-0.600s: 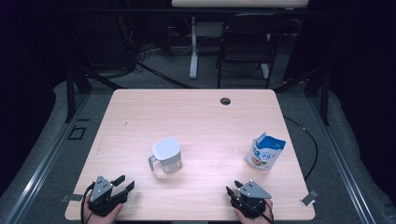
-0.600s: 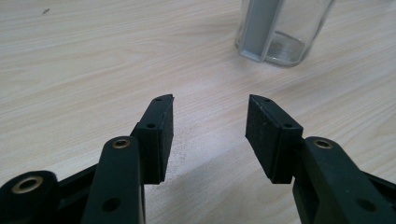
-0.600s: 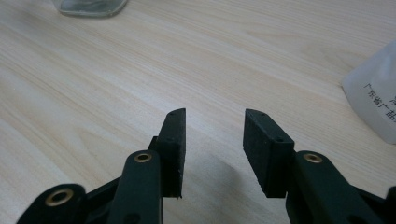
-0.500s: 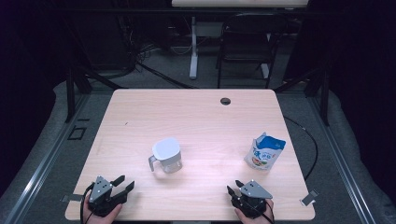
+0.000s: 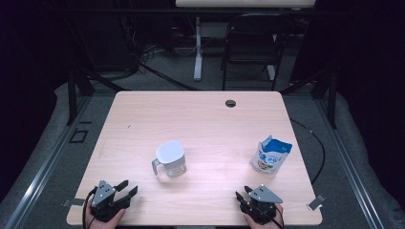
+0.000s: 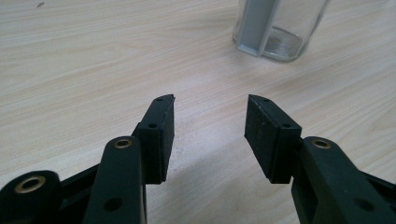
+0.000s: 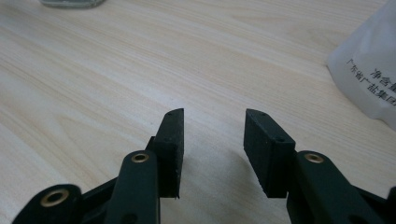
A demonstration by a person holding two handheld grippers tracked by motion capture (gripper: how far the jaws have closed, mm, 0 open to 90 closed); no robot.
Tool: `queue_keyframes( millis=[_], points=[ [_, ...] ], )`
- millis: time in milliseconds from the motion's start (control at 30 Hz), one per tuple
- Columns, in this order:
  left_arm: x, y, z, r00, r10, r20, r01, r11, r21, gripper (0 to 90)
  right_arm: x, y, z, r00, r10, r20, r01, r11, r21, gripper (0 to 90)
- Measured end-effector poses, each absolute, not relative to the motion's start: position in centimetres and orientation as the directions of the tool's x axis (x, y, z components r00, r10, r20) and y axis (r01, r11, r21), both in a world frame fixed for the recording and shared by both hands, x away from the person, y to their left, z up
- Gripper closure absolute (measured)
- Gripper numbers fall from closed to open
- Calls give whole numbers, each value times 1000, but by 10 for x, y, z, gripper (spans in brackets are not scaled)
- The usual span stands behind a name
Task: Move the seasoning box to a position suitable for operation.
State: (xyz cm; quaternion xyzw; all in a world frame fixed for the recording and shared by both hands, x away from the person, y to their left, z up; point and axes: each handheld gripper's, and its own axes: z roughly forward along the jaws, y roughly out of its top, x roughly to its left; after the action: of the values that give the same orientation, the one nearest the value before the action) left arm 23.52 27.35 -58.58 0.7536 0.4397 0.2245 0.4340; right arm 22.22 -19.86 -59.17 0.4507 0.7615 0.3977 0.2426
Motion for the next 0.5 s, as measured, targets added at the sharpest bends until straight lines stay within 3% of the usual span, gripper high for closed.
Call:
queue_keyframes(
  millis=[500],
  points=[
    [248, 262, -578, 513, 857, -47, 472, -236, 850, 493, 220, -198, -588, -482, 876, 8, 510, 273, 815, 576]
  ],
)
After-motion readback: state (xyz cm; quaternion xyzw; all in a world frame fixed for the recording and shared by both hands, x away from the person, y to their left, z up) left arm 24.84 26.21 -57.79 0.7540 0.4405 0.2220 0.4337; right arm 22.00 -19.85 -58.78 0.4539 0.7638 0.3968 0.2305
